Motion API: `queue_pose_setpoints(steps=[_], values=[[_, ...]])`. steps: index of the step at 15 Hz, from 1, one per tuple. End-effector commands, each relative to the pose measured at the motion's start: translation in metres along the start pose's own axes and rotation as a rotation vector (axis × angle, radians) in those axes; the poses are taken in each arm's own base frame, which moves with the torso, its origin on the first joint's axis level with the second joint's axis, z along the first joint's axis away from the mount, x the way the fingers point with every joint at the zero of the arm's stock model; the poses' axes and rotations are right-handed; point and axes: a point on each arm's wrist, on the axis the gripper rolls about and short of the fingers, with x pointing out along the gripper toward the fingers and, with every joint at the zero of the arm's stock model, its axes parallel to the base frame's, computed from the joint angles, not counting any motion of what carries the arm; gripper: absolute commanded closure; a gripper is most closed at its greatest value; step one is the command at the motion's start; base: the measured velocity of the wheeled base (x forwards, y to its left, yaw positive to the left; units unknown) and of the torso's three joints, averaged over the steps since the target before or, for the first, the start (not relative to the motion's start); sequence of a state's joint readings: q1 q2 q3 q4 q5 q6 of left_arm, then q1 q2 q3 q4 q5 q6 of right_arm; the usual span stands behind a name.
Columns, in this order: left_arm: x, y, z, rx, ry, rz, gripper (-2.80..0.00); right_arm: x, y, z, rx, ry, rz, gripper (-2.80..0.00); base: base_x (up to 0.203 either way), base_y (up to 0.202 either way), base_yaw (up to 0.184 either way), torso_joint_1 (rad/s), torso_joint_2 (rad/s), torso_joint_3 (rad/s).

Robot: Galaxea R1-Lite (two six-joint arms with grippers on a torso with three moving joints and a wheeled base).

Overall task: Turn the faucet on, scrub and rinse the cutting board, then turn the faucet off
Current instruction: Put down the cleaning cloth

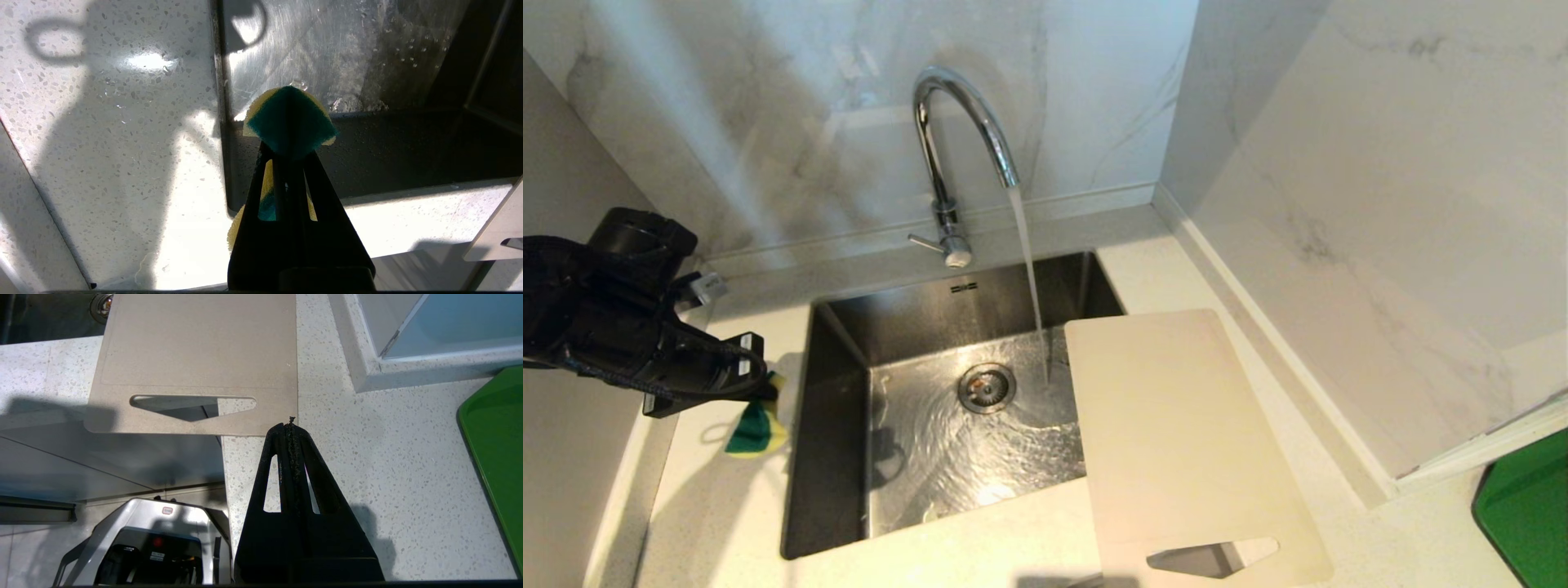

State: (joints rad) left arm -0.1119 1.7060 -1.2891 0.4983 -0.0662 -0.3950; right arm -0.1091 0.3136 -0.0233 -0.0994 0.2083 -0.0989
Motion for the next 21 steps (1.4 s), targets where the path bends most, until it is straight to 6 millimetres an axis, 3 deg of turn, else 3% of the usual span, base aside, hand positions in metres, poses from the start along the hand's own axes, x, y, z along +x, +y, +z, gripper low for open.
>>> queue_pose_setpoints(steps=[1,5,9,11,15,17,21], values=[[0.002,0.0,0.0,-0.003,0.007,0.001,0.0,-0.002,0.0,-0.003,0.002,-0.014,-0.023,0.0,0.0,0.0,0.0,0.0,0.0,0.0],[0.004,0.0,0.0,-0.003,0.012,0.003,0.0,-0.003,-0.001,-0.008,0.017,0.065,-0.081,0.0,0.0,0.0,0.0,0.0,0.0,0.0],[0.004,0.0,0.0,-0.005,0.011,0.002,0.0,-0.005,-0.001,-0.011,0.029,0.087,0.067,0.0,0.0,0.0,0.0,0.0,0.0,0.0],[0.005,0.0,0.0,-0.003,0.013,0.003,0.0,-0.003,-0.002,-0.02,0.027,0.102,0.011,0.0,0.0,0.0,0.0,0.0,0.0,0.0],[0.006,0.0,0.0,-0.005,0.015,0.006,0.0,-0.003,-0.002,-0.019,0.031,0.098,-0.011,0.0,0.0,0.0,0.0,0.0,0.0,0.0],[0.007,0.0,0.0,-0.005,0.019,0.004,0.0,-0.004,-0.002,-0.019,0.031,0.09,-0.114,0.0,0.0,0.0,0.0,0.0,0.0,0.0],[0.006,0.0,0.001,-0.004,0.002,-0.002,0.0,-0.02,0.001,-0.024,-0.007,-0.126,-0.091,0.0,0.0,0.0,0.0,0.0,0.0,0.0]])
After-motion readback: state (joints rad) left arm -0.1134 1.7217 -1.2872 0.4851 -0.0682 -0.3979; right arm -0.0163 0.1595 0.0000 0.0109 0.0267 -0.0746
